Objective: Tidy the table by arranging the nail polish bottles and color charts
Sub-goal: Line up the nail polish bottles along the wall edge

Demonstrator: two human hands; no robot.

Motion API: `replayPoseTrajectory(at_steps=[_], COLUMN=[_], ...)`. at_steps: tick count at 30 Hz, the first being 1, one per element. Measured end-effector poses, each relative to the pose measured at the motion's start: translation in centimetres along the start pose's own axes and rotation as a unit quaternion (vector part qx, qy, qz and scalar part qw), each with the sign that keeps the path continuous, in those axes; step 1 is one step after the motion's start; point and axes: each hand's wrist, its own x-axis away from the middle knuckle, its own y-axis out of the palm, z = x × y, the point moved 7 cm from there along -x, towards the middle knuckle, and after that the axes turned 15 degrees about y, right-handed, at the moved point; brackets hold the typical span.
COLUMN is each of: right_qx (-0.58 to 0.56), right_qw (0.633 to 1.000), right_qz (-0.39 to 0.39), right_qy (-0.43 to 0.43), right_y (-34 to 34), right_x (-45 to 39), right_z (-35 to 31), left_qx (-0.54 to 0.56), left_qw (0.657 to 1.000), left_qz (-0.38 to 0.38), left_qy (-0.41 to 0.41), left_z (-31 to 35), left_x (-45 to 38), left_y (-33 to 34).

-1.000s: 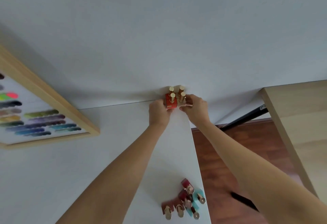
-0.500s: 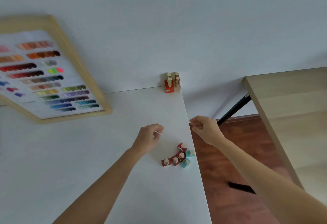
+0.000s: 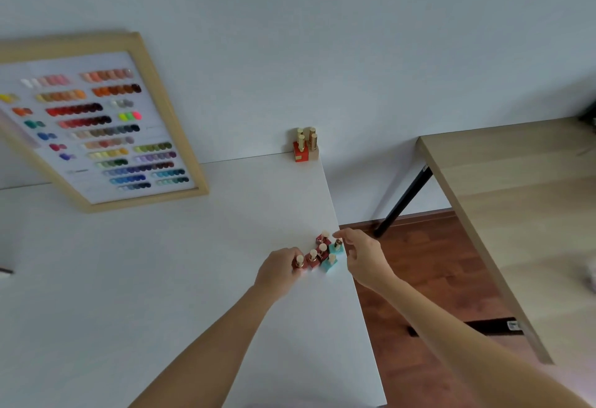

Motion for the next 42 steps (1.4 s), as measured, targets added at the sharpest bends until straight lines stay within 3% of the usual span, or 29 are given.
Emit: replayPoseTrajectory(at_steps=[8,16,28,42], right_qx=[0.054,0.020,0.011,0.041], right_qw=[0.991,0.993,0.997,0.997], right_qz=[-0.092,-0.052,0.000,-0.059], right_qy=[0.075,0.103,0.080,0.017], right_y=[2.8,4.2,5.6,5.6], right_x=[0.1,-1.0,-0.4,0.4], right_z=[1.4,1.9,2.7,3.5], left_qx=[0.017,-0.007,-0.009,-0.031], left_qw=[0.999,0.998,0.998,0.986], left_qz=[-0.027,-0.055,-0.053,-0.157], left_qy=[0.004,0.017,0.023,0.039], left_z=[0.1,0.4,0.2,-0.5], left_x=[0.6,-0.9,-0.9,-0.1], left_y=[1.5,2.1,2.9,4.1])
